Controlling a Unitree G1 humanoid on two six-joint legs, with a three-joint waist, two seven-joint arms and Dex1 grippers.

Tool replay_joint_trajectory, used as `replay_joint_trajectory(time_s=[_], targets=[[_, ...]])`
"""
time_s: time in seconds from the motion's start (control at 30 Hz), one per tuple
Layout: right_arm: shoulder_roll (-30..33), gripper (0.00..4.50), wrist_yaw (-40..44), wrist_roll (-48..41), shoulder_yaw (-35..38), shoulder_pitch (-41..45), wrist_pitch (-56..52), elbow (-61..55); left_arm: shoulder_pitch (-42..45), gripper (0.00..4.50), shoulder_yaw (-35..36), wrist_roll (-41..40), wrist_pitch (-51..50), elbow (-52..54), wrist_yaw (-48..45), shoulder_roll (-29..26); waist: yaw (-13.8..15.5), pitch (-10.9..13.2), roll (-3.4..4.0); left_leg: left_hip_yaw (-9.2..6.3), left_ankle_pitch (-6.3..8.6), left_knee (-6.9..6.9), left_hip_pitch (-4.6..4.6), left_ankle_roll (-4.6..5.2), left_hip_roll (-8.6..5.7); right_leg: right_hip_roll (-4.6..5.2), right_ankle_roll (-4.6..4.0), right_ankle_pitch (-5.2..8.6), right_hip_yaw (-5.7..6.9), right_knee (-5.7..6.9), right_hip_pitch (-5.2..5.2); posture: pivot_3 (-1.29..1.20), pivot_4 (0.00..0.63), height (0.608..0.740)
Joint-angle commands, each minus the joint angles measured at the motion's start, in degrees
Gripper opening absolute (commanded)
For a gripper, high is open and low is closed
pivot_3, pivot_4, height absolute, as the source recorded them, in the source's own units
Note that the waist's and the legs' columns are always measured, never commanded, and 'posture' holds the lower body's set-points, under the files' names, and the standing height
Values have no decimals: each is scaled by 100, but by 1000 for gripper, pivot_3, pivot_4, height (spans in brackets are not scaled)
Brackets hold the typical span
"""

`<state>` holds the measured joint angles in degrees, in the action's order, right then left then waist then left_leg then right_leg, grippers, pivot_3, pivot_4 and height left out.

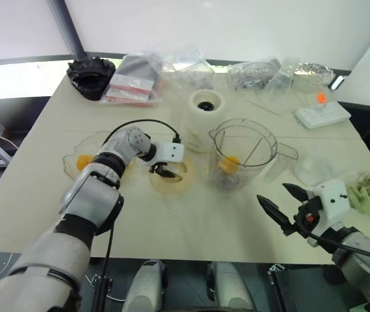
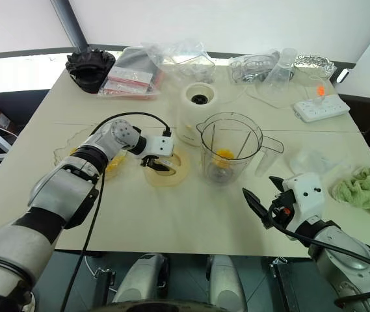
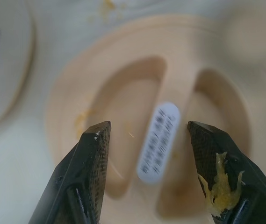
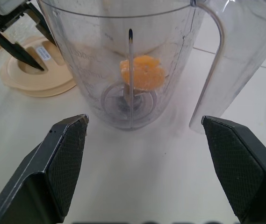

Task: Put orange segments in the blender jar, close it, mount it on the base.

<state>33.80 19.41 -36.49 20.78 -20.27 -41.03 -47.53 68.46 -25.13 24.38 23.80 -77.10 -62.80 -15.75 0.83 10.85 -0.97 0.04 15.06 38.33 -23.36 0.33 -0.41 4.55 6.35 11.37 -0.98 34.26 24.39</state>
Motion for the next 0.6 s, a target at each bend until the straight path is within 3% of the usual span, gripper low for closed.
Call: replay_joint_trajectory(time_s=[0.03, 0.07, 0.23, 0.27, 0.6], targets=[[21, 4080, -38, 37, 30, 90, 29, -147, -28, 2730, -120, 250, -202, -94, 229, 74, 7, -4, 0, -1, 0, 1, 2, 0, 0, 0, -7, 2, 0, 0, -3, 0, 150, 740], [28, 4080, -35, 44, 43, 111, 25, -136, -53, 2730, -141, 287, -220, -98, 208, 90, 7, -5, -1, -3, 0, 5, 3, 0, 2, 0, -8, 1, 2, 0, -8, 0, 150, 740], [63, 4080, -13, 83, 108, 159, 11, -93, -91, 497, -128, 344, -305, -111, -66, 118, 6, -27, 20, -12, 0, 56, 2, -1, 18, 0, -11, -2, 14, 6, -33, 0, 150, 740], [69, 4080, -7, 87, 117, 165, 7, -88, -93, 256, -130, 352, -322, -111, -138, 117, 1, -30, 20, -13, 0, 61, 3, -1, 19, 1, -11, -2, 14, 3, -42, 0, 150, 740], [41, 4080, -35, 214, 73, 275, 21, 0, 109, 249, 222, 11, -347, -11, -764, 15, -12, -31, 17, -18, 10, 67, -13, 13, 18, 1, -12, -4, 14, 3, -21, 0, 150, 740]])
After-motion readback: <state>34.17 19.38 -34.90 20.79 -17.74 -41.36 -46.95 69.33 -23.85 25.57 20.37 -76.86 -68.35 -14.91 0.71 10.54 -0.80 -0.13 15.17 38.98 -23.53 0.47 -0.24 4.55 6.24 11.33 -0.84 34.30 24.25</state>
